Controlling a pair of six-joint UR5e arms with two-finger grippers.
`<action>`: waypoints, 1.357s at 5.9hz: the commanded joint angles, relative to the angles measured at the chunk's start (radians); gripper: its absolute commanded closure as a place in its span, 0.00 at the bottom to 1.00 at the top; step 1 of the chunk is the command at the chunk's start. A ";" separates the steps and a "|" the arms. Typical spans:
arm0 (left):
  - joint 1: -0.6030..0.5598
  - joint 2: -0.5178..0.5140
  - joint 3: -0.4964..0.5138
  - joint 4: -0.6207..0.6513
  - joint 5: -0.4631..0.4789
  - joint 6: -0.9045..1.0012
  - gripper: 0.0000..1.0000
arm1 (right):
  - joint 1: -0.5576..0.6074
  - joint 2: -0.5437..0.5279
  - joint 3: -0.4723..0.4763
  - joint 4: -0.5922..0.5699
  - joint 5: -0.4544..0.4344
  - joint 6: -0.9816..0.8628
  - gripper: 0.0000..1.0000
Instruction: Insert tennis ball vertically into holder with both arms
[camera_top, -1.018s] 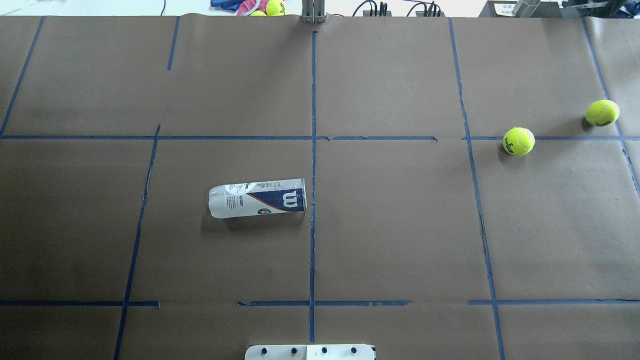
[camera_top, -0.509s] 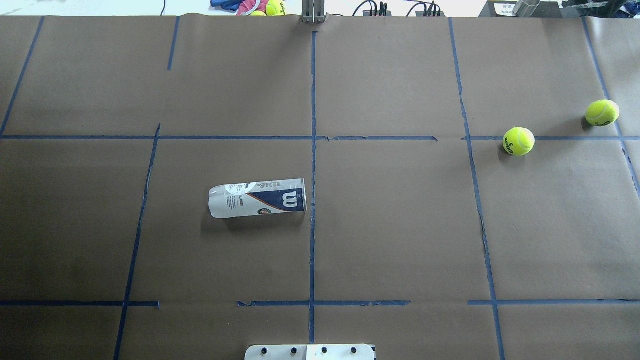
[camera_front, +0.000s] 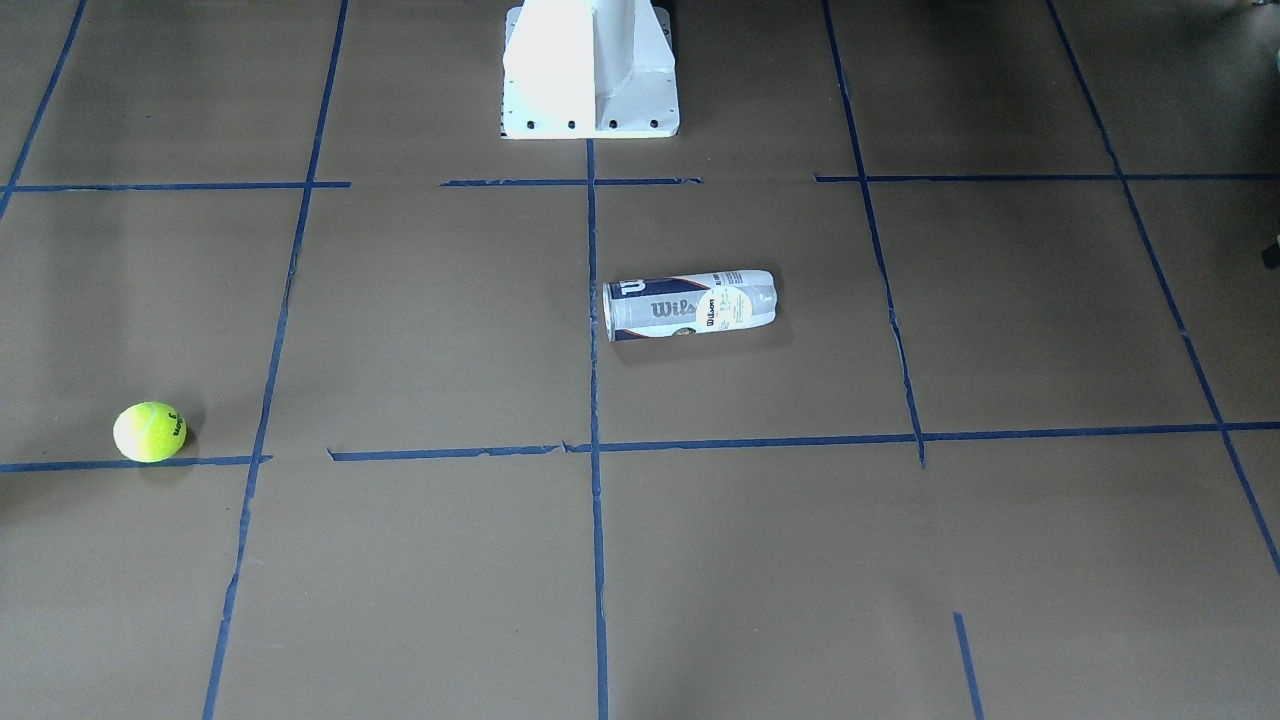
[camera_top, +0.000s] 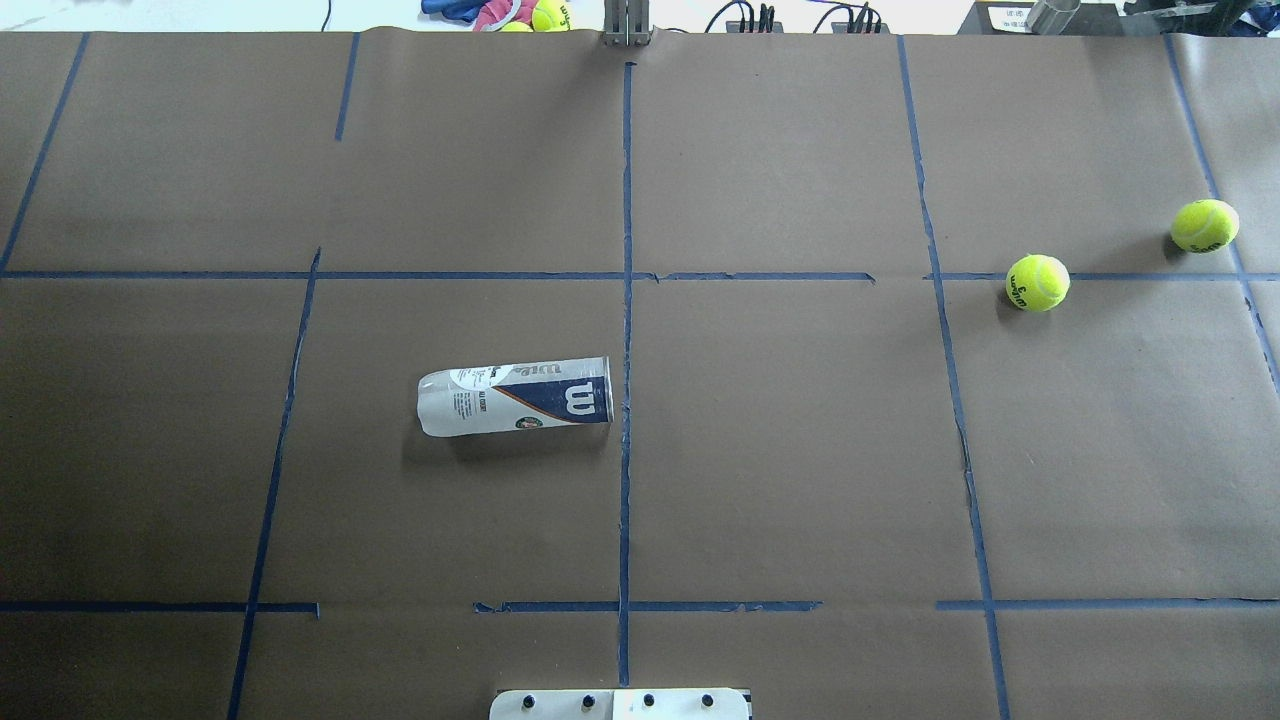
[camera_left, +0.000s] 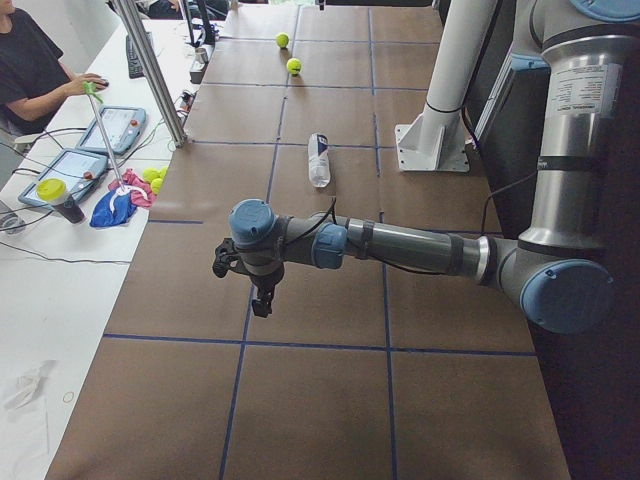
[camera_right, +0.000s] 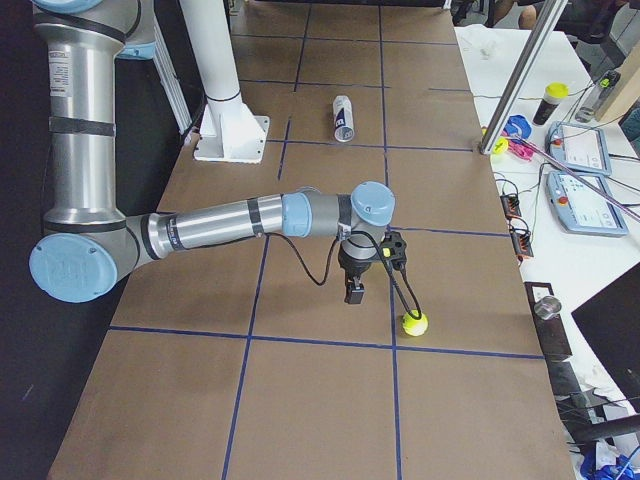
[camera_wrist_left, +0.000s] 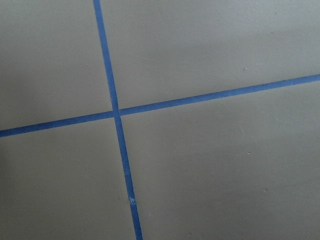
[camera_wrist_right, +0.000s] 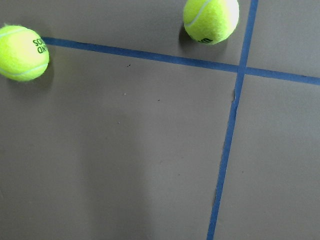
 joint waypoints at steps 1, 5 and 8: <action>0.032 -0.063 -0.020 -0.002 0.001 0.001 0.00 | -0.001 0.002 0.004 0.001 0.006 0.000 0.00; 0.349 -0.192 -0.208 -0.080 0.020 -0.072 0.00 | -0.004 0.006 0.003 0.001 0.021 -0.003 0.00; 0.674 -0.461 -0.213 -0.068 0.091 -0.083 0.00 | -0.002 0.015 -0.004 0.001 0.021 -0.002 0.00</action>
